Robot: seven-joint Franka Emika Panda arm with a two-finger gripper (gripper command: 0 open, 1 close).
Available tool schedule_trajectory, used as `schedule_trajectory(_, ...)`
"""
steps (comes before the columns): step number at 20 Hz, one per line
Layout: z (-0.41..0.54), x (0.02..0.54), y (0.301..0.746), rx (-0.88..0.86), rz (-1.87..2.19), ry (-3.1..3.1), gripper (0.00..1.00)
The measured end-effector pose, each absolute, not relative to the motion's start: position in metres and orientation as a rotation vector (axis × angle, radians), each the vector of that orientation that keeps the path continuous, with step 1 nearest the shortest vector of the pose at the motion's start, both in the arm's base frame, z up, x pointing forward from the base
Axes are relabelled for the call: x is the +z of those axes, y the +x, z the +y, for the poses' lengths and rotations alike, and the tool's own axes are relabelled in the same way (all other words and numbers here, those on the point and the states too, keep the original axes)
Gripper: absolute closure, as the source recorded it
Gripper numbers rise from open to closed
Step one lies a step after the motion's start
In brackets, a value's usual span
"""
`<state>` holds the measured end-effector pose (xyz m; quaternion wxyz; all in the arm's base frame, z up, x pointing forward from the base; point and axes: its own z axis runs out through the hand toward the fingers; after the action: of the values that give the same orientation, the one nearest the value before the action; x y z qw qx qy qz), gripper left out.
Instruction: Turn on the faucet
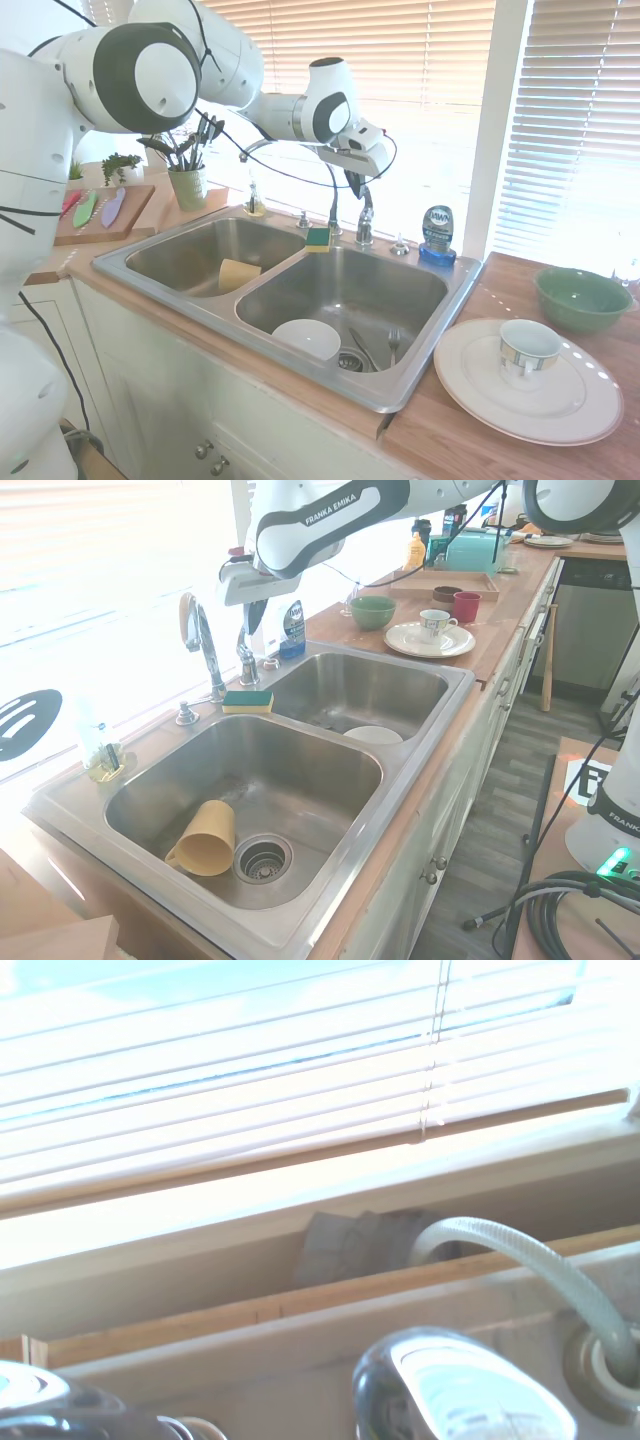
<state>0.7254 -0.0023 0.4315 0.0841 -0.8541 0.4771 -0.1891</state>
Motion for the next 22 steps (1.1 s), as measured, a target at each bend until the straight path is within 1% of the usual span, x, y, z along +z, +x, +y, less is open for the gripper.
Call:
schedule_trajectory(1,-0.003,0.428,0.724,-0.536,1.427,-2.565,1.00)
schedule_trajectory(5,0.001,0.408,0.712,-0.322,1.436,-2.667,1.00)
schedule_trajectory(9,0.001,0.396,0.690,-0.140,1.464,-2.735,1.00)
schedule_trajectory(11,0.002,0.393,0.668,-0.068,1.464,-2.760,1.00)
schedule_trajectory(14,0.007,0.400,0.620,0.107,1.458,-2.800,1.00)
schedule_trajectory(21,0.012,0.418,0.512,0.210,1.430,-2.824,1.00)
schedule_trajectory(22,0.013,0.417,0.496,0.222,1.426,-2.828,0.00)
